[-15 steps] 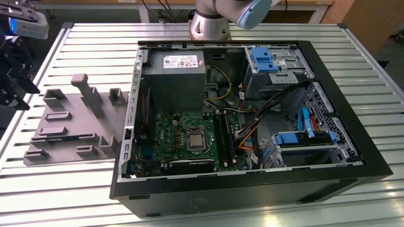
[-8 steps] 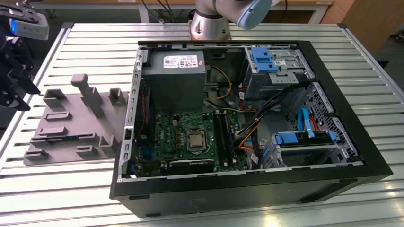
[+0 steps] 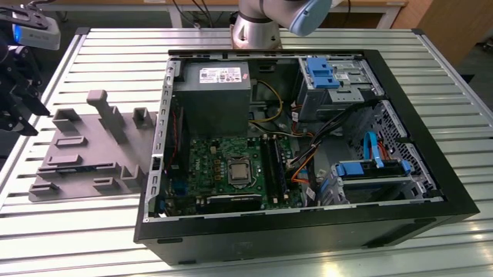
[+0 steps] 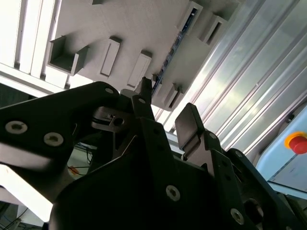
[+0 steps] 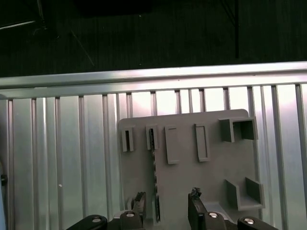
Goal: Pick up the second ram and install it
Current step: 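Pick up the second ram and move it above second insertion slot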
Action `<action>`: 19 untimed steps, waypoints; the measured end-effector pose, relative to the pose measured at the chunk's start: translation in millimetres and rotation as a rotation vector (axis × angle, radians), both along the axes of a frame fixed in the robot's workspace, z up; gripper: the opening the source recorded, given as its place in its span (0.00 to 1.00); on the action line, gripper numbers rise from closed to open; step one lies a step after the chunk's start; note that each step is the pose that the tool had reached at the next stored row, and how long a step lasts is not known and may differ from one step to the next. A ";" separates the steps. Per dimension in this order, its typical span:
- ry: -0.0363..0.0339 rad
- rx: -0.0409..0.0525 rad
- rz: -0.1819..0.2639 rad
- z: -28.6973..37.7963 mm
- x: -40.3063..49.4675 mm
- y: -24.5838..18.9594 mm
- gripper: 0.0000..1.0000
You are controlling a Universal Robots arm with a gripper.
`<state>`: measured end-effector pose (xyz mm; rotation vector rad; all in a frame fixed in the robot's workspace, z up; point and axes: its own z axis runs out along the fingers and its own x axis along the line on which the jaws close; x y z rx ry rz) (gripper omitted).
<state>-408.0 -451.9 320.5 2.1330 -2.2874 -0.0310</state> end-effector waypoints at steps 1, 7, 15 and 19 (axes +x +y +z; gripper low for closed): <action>0.0000 -0.0001 0.000 -0.9 0.0 0.0 0.47; 0.0003 -0.0003 0.000 -4.9 0.0 0.0 0.47; 0.0000 -0.0001 0.000 -6.5 0.0 -0.1 0.47; 0.0000 -0.0001 0.000 -7.9 0.0 -0.1 0.47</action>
